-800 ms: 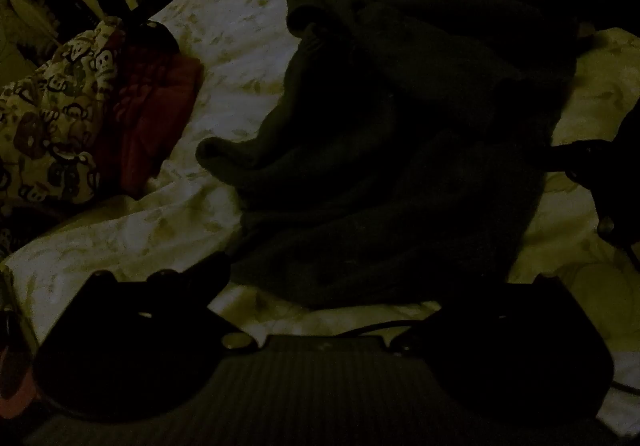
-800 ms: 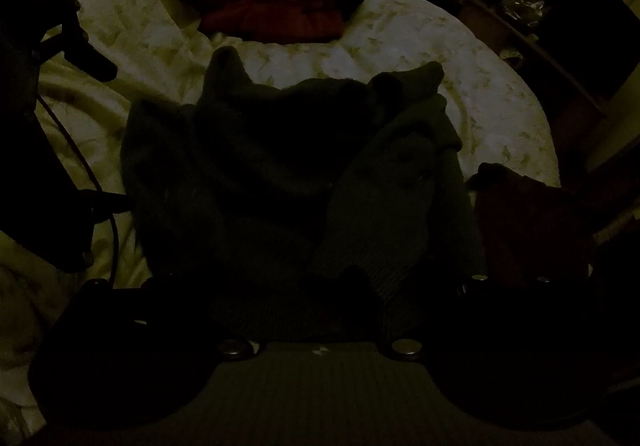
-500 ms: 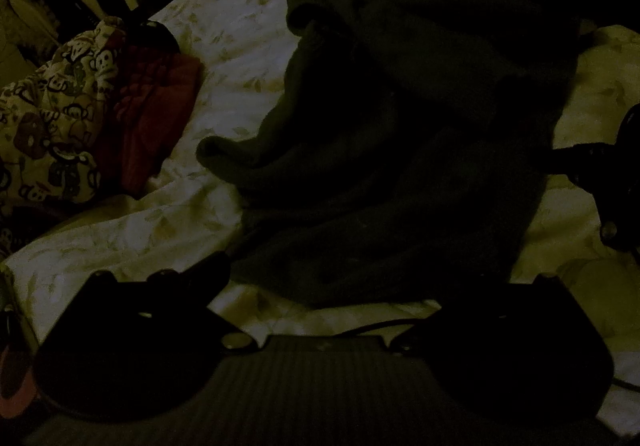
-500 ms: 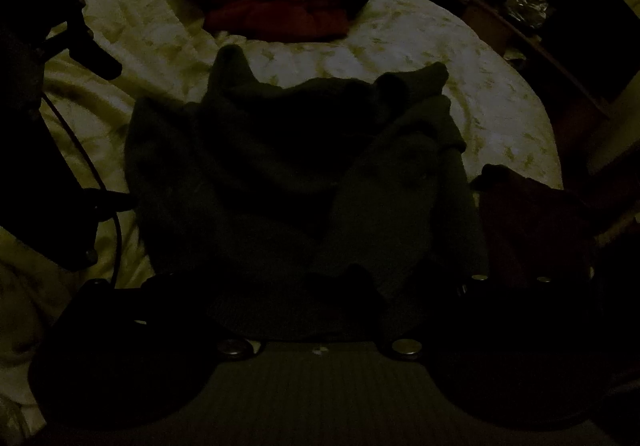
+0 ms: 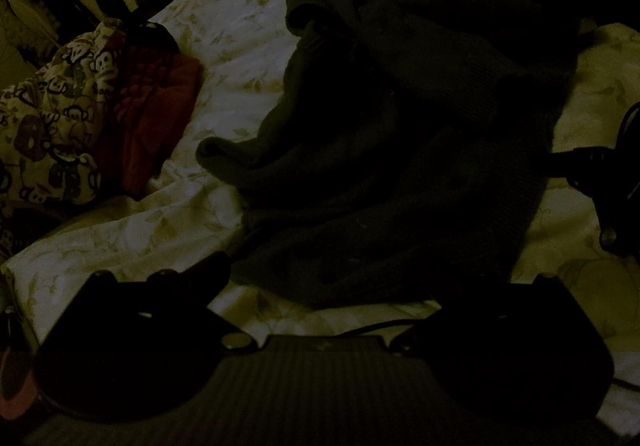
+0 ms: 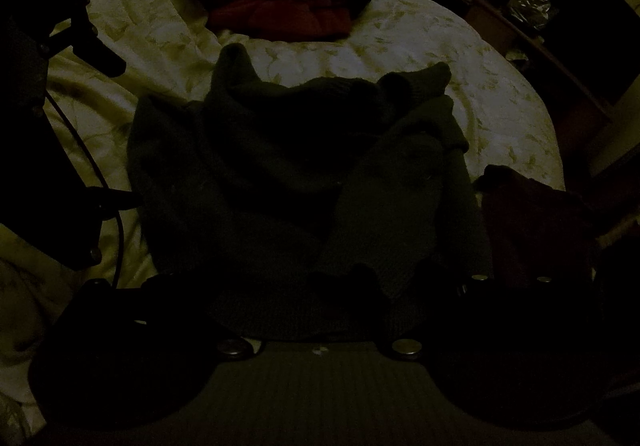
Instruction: Fold small clothes
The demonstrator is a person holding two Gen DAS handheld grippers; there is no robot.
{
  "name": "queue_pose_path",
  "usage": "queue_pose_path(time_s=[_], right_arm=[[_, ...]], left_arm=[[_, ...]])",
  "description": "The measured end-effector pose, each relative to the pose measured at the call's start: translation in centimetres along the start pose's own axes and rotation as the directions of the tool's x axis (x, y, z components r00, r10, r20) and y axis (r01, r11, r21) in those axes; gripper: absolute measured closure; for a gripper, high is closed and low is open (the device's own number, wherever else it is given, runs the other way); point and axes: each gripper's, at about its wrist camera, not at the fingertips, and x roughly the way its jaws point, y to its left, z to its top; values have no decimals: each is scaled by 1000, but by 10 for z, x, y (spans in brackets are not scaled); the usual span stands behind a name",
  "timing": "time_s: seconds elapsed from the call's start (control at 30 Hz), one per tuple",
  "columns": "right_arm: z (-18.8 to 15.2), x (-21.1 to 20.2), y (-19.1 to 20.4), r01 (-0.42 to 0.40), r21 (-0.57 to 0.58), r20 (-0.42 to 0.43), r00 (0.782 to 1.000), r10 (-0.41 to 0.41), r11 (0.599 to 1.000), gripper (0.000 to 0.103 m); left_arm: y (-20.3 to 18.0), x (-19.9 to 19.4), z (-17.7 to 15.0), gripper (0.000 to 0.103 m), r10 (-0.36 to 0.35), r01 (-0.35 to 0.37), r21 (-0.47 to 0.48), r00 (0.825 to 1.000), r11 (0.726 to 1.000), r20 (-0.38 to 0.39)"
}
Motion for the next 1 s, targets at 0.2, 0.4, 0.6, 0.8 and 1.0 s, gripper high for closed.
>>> queue_pose_path(time_s=[0.2, 0.4, 0.6, 0.8, 1.0], right_arm=[[1, 1, 2, -3, -4, -3, 1000, 3, 1000, 0], [1, 1, 2, -4, -5, -6, 1000, 4, 1000, 0], [1, 1, 1, -7, -5, -7, 1000, 7, 1000, 0], [1, 2, 0, -10, -5, -8, 1000, 10, 1000, 0], [0, 3, 0, -11, -8, -9, 1000, 11, 1000, 0]], left_arm=[[4, 3, 2, 0, -1, 2, -6, 1000, 1000, 2], [7, 7, 2, 0, 8, -8, -5, 1000, 1000, 10], [6, 7, 2, 0, 1, -1, -5, 1000, 1000, -2], [7, 8, 1, 0, 1, -1, -5, 1000, 1000, 2], [8, 11, -1, 0, -7, 7, -6, 1000, 1000, 5]])
